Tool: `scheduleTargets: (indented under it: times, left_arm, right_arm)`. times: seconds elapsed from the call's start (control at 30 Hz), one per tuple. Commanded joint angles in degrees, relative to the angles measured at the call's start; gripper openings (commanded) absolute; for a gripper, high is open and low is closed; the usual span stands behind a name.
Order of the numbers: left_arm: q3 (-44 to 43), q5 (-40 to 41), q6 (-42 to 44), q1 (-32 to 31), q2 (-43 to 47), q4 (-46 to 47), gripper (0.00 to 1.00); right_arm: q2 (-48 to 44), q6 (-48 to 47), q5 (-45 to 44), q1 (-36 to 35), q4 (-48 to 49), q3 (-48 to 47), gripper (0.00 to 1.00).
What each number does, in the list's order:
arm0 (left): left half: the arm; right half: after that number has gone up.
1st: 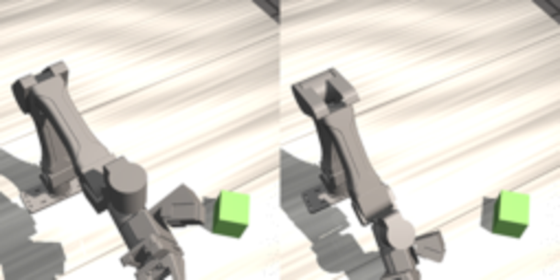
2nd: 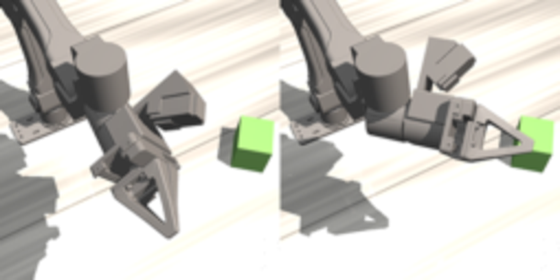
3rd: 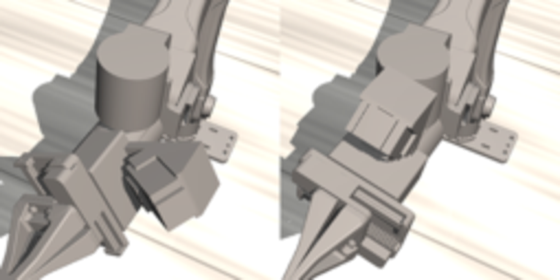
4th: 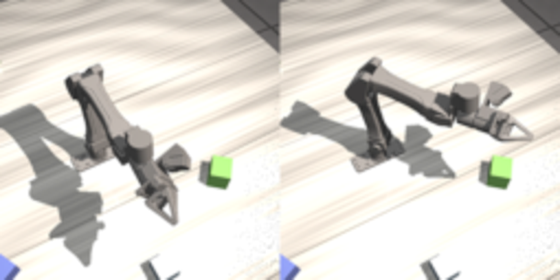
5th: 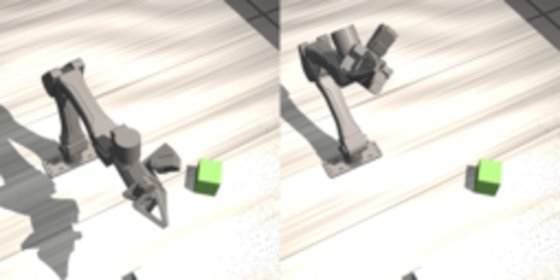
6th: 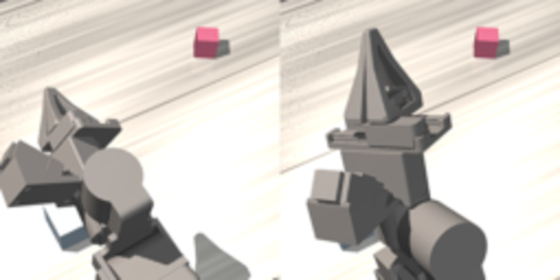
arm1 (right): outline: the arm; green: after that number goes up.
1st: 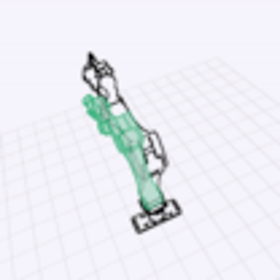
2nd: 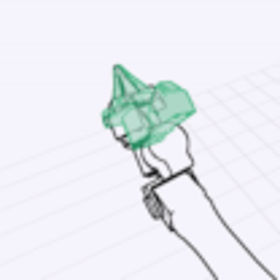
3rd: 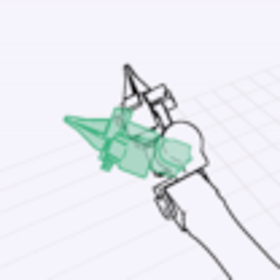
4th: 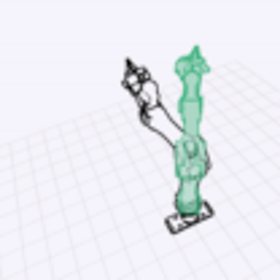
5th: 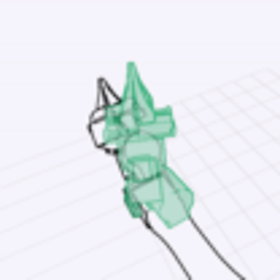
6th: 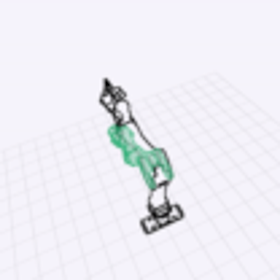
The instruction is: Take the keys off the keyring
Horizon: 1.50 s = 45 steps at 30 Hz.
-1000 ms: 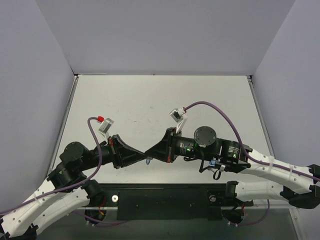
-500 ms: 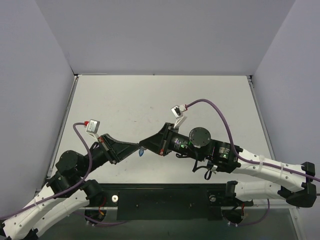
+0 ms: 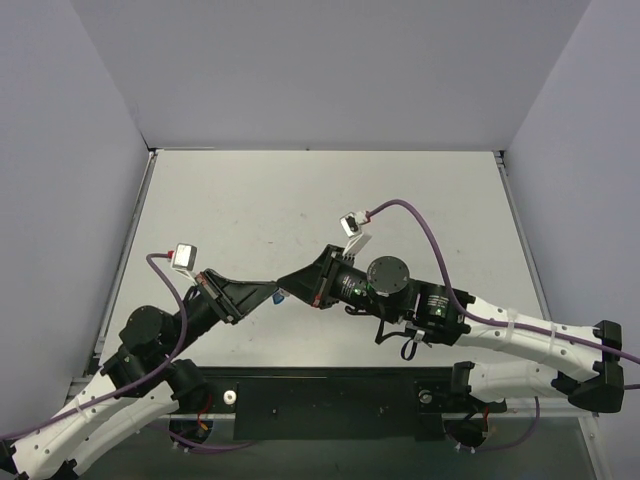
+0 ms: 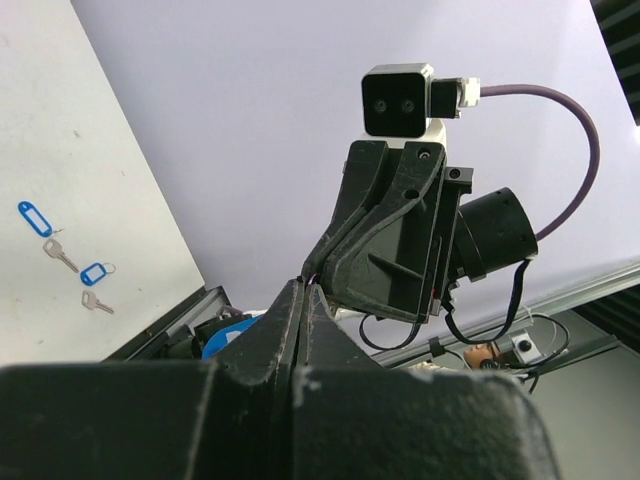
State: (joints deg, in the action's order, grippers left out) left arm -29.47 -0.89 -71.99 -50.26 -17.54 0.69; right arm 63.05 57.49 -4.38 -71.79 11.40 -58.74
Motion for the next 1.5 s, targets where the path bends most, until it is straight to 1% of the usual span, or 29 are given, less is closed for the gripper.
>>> scheduleTargets:
  times: [0.0, 0.1, 0.37, 0.4, 0.47, 0.57, 0.87, 1.47]
  left_arm:
    - [-0.84, 3.0, 0.97, 0.16, -1.18, 0.98, 0.0]
    - [-3.04, 3.17, 3.43, 0.07, -1.18, -4.28, 0.0]
    - [-3.4, 3.35, 3.87, 0.16, -1.53, -4.47, 0.0]
    - [-3.48, 3.43, 4.04, 0.16, -1.71, -4.99, 0.0]
    - [-4.01, 3.7, 4.13, 0.08, -1.8, -5.96, 0.0]
    - [-4.1, 4.05, 4.22, 0.08, -1.53, -6.66, 0.0]
    - [-4.1, 5.46, 4.4, 0.16, 0.4, -7.37, 0.0]
    - [-4.19, 6.51, 4.93, 0.08, 1.98, -7.98, 0.0]
  right_arm:
    - [1.03, 1.04, 3.06, -0.72, 3.11, -1.73, 0.0]
    - [0.68, 1.04, 3.41, -0.2, 2.05, -1.82, 0.0]
    - [0.5, 1.92, 3.94, 0.51, 3.01, -1.46, 0.0]
    - [0.85, 2.09, 5.51, 0.6, 3.1, -1.55, 0.0]
    - [1.11, 2.36, 5.79, 0.77, 3.1, -1.38, 0.0]
    - [1.29, 2.71, 5.88, 0.77, 3.45, -1.29, 0.05]
    - [1.47, 3.32, 6.32, 1.13, 3.63, -1.2, 0.1]
    - [1.64, 4.82, 6.75, 3.14, 3.46, -0.67, 0.1]
